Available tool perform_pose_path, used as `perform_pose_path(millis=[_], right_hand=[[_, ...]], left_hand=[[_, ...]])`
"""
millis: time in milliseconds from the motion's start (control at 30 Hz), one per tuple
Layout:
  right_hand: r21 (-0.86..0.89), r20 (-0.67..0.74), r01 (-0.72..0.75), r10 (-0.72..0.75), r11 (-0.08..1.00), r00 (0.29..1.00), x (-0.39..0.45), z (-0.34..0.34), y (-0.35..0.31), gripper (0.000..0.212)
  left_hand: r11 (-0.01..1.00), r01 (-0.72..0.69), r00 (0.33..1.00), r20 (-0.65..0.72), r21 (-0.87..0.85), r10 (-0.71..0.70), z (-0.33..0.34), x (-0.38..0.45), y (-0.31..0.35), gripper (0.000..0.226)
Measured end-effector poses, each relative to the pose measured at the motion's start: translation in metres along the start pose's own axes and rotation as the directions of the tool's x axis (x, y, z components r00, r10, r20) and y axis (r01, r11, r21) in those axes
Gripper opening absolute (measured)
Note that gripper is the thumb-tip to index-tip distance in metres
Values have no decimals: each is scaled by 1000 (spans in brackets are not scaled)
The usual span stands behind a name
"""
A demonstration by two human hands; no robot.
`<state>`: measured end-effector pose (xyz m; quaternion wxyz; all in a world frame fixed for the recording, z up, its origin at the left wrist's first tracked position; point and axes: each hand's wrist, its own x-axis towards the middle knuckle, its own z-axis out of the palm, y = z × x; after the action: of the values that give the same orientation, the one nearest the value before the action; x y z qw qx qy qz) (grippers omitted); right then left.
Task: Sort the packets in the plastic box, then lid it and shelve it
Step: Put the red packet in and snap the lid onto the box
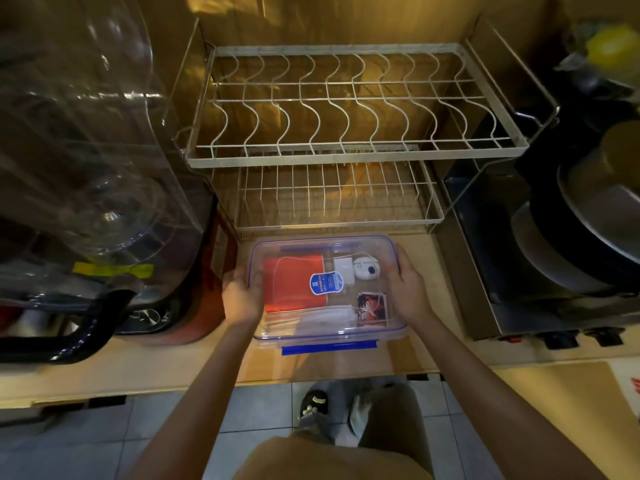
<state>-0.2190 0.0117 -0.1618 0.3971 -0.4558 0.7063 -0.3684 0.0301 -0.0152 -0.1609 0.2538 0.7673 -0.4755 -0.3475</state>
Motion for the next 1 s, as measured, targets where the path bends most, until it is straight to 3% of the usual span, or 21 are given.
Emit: perform_pose_path(millis=[67,133,233,300,367,467,633,733,867,1000], right_hand=[[-78,-10,-34,33,996,999,3,1,0,36],[-265,-60,-50,35,963,998,9,2,-7,36],[-664,-78,19,-95,748,992,19,7,-23,45],[-778,65,164,-182,606,981,26,15,-39,57],[-763,295,364,-214,534,931,33,25,-53,50],[-700,488,442,-77,560,870,41,38,-66,49],[-759,430,293,108,581,896,55,48,-75,71],[-737,446,246,178,630,877,62,50,-80,70],[-680,479,236,177,694,860,67,49,-80,65],[-638,396,250,32,728,918,64,50,-71,69]], left_hand=[[997,-3,1000,3,79,3,2,-4,2,50],[991,1,1000,14,134,-3,4,-6,4,49],[984,51,997,55,172,-62,3,-8,10,51],[983,23,996,85,183,-39,2,-9,10,49],[990,35,996,77,134,-45,1,-10,9,49],[994,5,997,71,112,-13,5,-10,5,45],[997,43,997,60,63,-47,9,-11,4,43],[997,70,996,58,20,-71,12,-8,2,42],[996,84,995,54,-1,-84,12,-7,0,44],[999,50,998,45,12,-50,11,-9,0,45]])
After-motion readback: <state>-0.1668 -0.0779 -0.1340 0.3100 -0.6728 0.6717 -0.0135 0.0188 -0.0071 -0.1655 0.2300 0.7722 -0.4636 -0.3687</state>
